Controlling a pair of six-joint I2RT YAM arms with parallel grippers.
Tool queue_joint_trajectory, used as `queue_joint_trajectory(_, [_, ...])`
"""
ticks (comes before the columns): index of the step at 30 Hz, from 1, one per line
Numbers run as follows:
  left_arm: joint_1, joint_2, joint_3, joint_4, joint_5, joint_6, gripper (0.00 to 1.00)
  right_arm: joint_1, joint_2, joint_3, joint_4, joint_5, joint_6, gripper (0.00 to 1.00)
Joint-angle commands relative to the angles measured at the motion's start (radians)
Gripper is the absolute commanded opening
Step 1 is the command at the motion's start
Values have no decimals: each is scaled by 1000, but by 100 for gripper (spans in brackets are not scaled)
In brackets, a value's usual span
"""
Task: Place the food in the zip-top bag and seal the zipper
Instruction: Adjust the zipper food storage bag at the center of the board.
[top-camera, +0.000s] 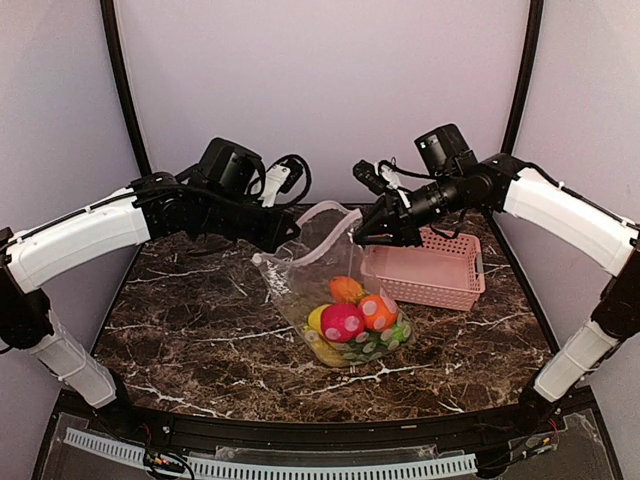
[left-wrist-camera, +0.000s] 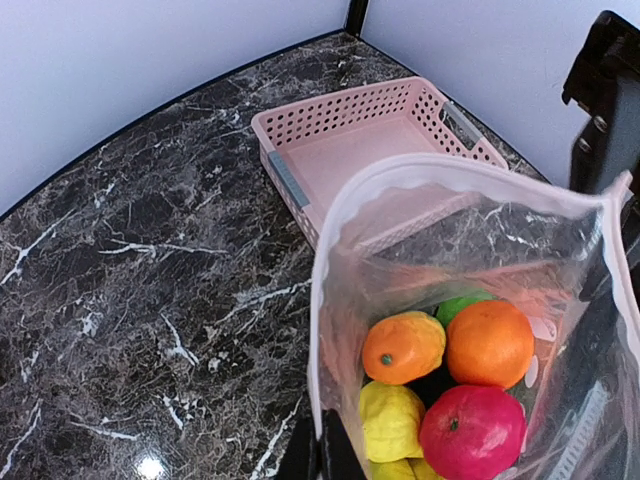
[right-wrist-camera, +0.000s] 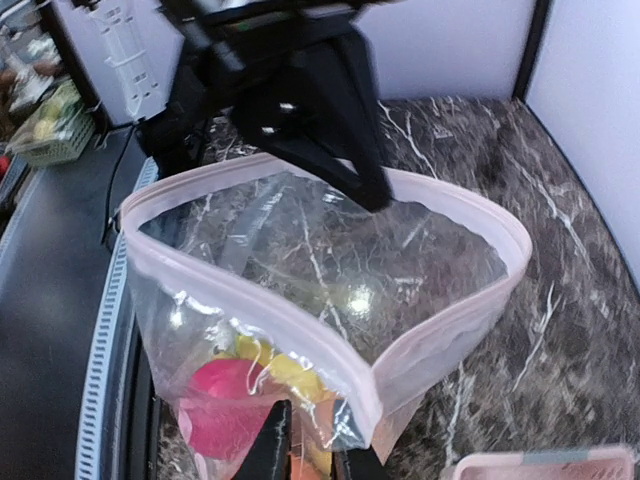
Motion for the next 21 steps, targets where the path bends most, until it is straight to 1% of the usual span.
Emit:
queue_joint_trajectory(1, [6,-24,16,-26,47,24,1,-38,-46,-53,12,55,-9,31])
queue_joint_trajectory(3, [6,-18,15,-27,47,34,1,-41,-78,-80,22,68,-27,43])
queue_joint_trajectory(5, [6,-6,12,-25,47,40,1,-43,-96,-95,26,78,-37,49])
queue_joint_trajectory(8, [6,3,-1,3,47,42,1,-50,-108,-100,14,105,-51,51])
queue_joint_trajectory(12, [6,-6,-11,56,56,44,1,-78,-118,-110,11,139,-73,57])
queue_joint_trajectory(16, [6,-1,3,78,76,50,1,-98,-108,-97,0,112,-94,61])
queue_joint_trajectory(19, [6,4,8,89,92,48,1,-101,-88,-77,-18,95,-98,61])
queue_joint_trajectory(21, [6,2,7,93,93,47,1,-102,-78,-65,-37,76,-107,58])
